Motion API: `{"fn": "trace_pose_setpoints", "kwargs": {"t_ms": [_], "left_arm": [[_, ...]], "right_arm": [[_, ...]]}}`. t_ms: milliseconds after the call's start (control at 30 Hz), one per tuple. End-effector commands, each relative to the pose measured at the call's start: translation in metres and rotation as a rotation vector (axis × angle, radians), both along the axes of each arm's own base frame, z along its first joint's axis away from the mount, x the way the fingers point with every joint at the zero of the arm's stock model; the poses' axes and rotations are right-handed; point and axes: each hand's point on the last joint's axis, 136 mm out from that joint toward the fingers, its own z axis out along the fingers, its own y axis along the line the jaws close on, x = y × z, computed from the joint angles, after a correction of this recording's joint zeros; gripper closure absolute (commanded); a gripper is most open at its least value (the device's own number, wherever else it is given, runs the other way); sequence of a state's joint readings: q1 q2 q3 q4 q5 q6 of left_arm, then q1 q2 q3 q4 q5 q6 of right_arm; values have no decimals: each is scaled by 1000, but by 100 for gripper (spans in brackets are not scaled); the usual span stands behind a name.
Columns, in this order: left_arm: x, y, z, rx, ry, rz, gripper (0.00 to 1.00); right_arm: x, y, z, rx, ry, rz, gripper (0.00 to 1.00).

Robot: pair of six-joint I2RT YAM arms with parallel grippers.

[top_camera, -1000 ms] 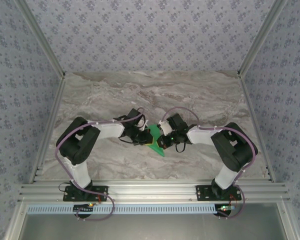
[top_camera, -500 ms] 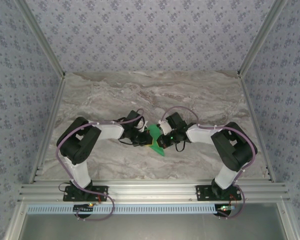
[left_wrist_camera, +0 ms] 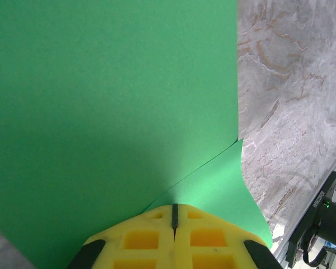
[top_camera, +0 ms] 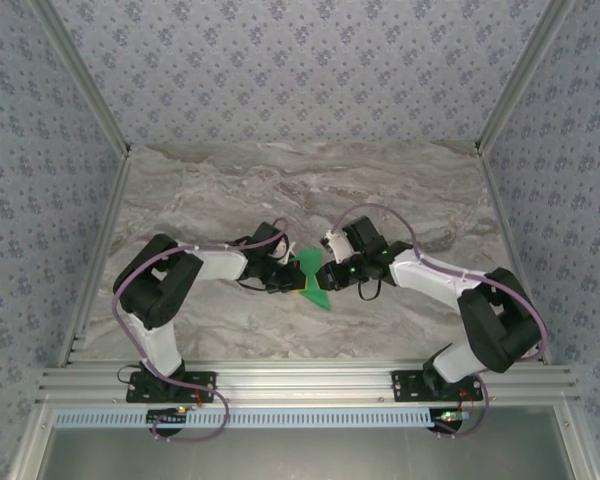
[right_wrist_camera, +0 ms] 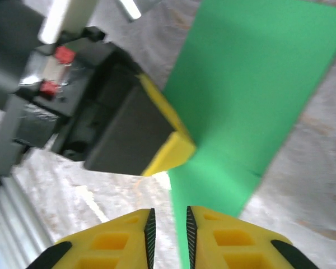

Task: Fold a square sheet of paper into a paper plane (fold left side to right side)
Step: Third fold the triangle at the center of the table.

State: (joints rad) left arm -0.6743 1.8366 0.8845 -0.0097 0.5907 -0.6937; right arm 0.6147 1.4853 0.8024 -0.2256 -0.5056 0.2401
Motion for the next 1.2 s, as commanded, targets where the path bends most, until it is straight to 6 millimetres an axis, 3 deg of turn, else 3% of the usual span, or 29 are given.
{"fn": "trace_pose_setpoints", "kwargs": {"t_ms": [0, 300, 667, 933, 1167], "left_arm": [[-16, 33, -48, 190, 63, 42, 99], [-15, 33, -47, 189, 59, 40, 99], [-15, 34, -47, 196, 57, 38, 99], [-16, 35, -48, 202, 59, 39, 99], [-15, 36, -49, 209, 55, 42, 99]], "right_arm": [[-26, 9, -7, 60, 156, 11, 79], [-34, 12, -38, 28, 281, 8, 81], [-45, -1, -63, -65, 317, -4, 81], [-49, -7, -72, -112, 333, -14, 81], [-65, -19, -81, -156, 373, -24, 82]]}}
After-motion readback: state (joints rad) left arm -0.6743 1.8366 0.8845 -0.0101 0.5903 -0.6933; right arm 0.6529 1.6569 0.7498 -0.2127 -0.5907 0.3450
